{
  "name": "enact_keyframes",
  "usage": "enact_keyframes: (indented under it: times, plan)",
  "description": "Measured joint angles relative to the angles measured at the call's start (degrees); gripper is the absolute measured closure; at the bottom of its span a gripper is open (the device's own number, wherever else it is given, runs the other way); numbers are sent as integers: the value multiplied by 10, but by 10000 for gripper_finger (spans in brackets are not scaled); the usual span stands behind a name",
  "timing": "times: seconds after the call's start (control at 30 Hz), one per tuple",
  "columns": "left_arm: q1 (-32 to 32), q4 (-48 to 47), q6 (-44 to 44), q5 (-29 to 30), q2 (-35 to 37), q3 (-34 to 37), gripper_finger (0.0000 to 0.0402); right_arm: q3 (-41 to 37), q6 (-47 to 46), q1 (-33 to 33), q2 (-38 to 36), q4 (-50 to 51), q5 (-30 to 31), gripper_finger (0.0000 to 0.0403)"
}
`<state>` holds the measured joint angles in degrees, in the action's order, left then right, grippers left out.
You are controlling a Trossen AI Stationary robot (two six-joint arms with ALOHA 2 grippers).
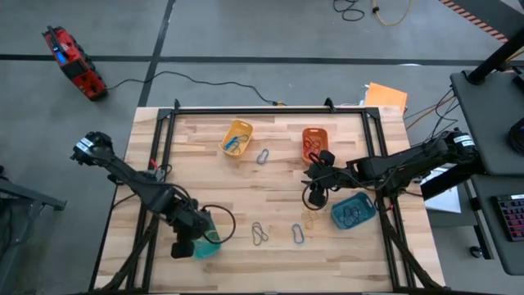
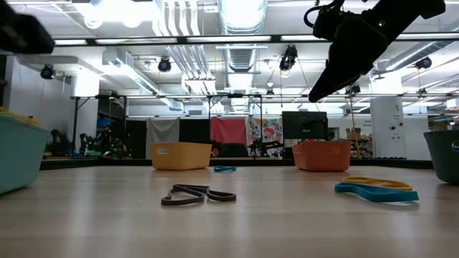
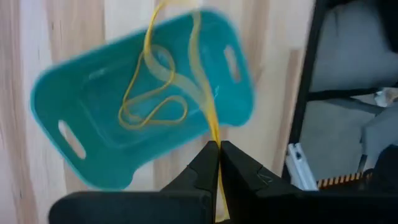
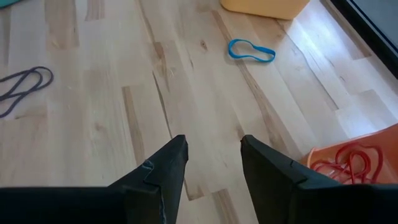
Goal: Sort rubber bands into baskets
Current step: Put the yellow rubber band into the green bin
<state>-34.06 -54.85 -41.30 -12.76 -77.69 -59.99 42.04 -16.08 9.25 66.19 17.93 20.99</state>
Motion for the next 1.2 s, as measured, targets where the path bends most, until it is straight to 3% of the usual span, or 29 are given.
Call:
enact_keyframes:
  times: [0.5,0.83,1.03,1.2]
  plan:
    - [42,-29,-50,14,-19,80,402,0,0,0,0,-4,0,253]
    - [48,-14,1,44,-51,47,402,0,0,0,0,-6,0,254]
    - [48,83,52,31,-70,41,402,0,0,0,0,-6,0,256]
    - [48,88,63,12,-95,42,402,0,0,0,0,-7,0,250]
